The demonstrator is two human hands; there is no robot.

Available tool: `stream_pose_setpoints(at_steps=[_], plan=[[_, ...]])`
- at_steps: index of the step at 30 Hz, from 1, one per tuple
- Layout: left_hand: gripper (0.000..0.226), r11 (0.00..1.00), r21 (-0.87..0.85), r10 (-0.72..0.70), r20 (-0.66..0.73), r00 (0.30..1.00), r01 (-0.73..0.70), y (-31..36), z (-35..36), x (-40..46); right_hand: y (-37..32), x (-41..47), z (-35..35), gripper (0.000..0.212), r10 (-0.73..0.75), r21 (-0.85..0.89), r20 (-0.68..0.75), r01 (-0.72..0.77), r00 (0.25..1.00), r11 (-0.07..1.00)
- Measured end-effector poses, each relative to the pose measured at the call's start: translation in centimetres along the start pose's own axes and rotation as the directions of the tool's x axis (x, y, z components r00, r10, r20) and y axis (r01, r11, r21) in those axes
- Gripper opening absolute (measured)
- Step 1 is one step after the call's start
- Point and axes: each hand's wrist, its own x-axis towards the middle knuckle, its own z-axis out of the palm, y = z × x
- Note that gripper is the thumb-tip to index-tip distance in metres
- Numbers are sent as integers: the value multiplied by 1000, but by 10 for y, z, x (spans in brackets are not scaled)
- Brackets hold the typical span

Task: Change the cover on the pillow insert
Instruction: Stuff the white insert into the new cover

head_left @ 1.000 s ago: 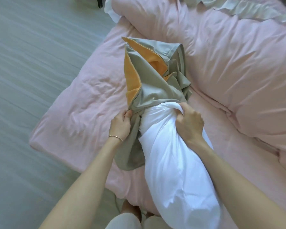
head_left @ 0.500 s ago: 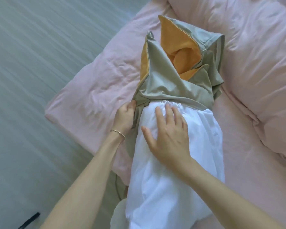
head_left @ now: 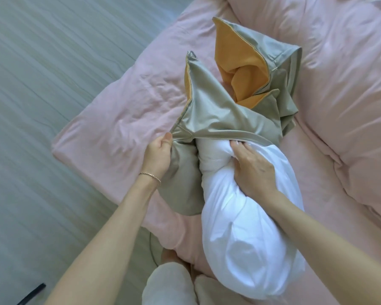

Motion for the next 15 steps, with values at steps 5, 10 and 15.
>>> stream_pose_setpoints(at_steps=[5,10,15], plan=[[32,998,-56,-21,32,999,23,2,11,-4,-28,16,12,34,147,35,85,-151,985,988],[49,997,-15,76,19,997,-76,-7,-5,-11,-62,38,18,25,266,330,-28,-243,963,912],[37,983,181,-38,10,999,35,-40,-44,-4,-102,61,33,18,153,517,39,-151,987,843]])
